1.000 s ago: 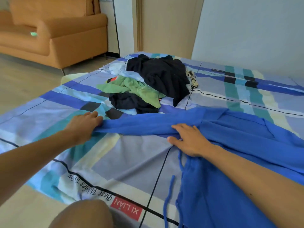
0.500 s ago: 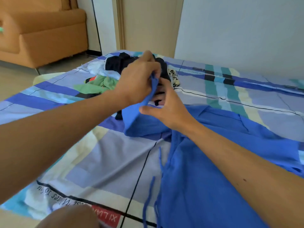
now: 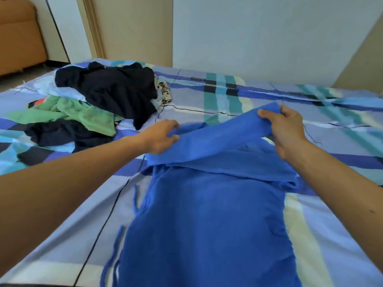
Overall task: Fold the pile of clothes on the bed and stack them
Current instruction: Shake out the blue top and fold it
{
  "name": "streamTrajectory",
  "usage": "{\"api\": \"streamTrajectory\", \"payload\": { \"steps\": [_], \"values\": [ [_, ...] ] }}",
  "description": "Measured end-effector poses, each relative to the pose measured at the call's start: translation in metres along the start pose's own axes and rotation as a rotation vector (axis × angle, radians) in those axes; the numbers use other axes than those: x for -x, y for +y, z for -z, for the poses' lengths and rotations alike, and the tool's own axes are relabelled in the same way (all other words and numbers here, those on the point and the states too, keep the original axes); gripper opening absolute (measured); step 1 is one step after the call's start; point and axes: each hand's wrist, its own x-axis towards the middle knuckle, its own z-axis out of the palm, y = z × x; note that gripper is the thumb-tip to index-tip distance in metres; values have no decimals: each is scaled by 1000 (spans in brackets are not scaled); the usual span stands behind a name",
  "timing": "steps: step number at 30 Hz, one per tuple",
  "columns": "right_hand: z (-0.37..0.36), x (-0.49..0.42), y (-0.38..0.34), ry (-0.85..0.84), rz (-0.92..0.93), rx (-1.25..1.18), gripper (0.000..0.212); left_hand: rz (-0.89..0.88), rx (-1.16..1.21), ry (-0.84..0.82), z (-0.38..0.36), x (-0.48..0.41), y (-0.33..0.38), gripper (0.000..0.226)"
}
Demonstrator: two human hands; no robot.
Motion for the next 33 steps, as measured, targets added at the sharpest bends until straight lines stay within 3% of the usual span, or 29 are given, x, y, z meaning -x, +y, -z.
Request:
{"api": "streamTrajectory", "payload": {
  "steps": [5,9,12,15,18,21,23,25,28,31,33],
  "values": [
    [72,-10,48,122,-145,315,16,-49,-189,-112,-37,-6,-5,59],
    [98,-3,91,14,-234,808,23,-88,-292,-149,-52,-7,-3,69],
    [92,-9,90,-34,-111,1042,36,-82,-309,-81,-50,-18,-4,66],
    [70,-27,81,-127,168,1153,79,-104,-400,-88,-41,-42,-2,47],
    [55,-52,75,-366,58,1201,122,-61,-442,-186,-33,-68,6,87],
    [49,-72,75,-606,-189,1216,136,57,-425,-303,-27,-91,9,135],
    [47,-82,72,-659,-253,1229,125,147,-374,-376,-27,-102,7,152],
    [46,-90,65,-731,-301,1235,93,186,-392,-424,-24,-110,10,151],
    [45,-98,57,-868,-396,1213,54,145,-428,-508,-21,-118,19,106],
    [42,-97,54,-936,-366,1231,41,121,-426,-558,-12,-122,29,64],
    [41,-99,49,-893,-333,1116,33,107,-432,-482,-3,-127,32,53]
  ]
}}
